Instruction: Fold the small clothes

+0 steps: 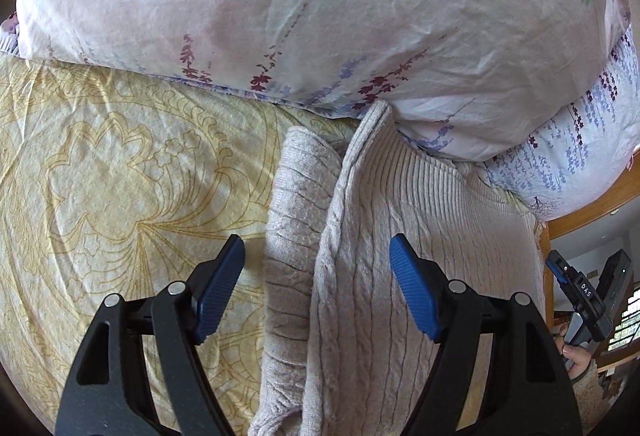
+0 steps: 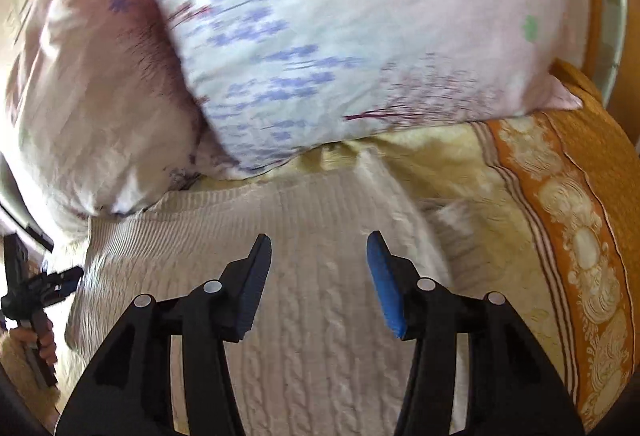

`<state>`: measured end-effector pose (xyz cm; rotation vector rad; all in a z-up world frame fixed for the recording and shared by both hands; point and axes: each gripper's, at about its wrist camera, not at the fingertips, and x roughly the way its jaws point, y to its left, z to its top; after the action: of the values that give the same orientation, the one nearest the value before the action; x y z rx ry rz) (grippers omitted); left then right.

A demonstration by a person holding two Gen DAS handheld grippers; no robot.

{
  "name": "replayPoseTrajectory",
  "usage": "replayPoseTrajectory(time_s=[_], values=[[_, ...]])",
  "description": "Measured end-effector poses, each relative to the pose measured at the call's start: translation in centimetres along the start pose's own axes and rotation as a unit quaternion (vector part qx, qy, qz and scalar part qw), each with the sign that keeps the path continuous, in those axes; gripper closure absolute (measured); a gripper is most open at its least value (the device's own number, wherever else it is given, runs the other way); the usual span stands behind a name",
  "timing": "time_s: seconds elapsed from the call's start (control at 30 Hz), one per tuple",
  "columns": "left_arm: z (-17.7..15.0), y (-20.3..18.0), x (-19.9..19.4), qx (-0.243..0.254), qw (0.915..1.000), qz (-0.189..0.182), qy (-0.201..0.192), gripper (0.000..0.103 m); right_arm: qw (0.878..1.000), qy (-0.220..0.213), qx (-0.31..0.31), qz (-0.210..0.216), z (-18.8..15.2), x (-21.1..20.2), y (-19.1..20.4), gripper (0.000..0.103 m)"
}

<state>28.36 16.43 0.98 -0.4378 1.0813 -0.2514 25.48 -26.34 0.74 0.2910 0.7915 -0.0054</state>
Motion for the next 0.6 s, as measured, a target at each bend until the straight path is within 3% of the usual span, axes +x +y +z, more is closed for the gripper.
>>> replayPoseTrajectory(time_s=[0.13,0.23,0.3,0.4,0.6], values=[[-0.6,-0.4,0.4,0.012,0.999,-0.034,0.025,0.033,0.995,0.035,-0.09,0.022,-1.1,2.4,5.7,0.05],[-1.2,-0.1,0.2,0.002,0.9979,-0.056,0.033,0.033,0.991,0.049,-0.124,0.029,-1.6,3.7,8.6,0.042],[-1.6,0.3,0.0,-0.016,0.9966,-0.074,0.033,0.033,0.988,0.053,-0.141,0.024,-1.9,4.3,9.8,0.028],[-2.1,0.8,-0.2,-0.045,0.9939,-0.097,0.027,0.033,0.98,0.079,-0.182,-0.016,-3.2,6.1,11.1,0.02],[-2.3,0.8,0.0,-0.068,0.9908,-0.115,0.021,0.034,0.98,0.064,-0.186,-0.019,-3.7,5.8,10.9,0.019]])
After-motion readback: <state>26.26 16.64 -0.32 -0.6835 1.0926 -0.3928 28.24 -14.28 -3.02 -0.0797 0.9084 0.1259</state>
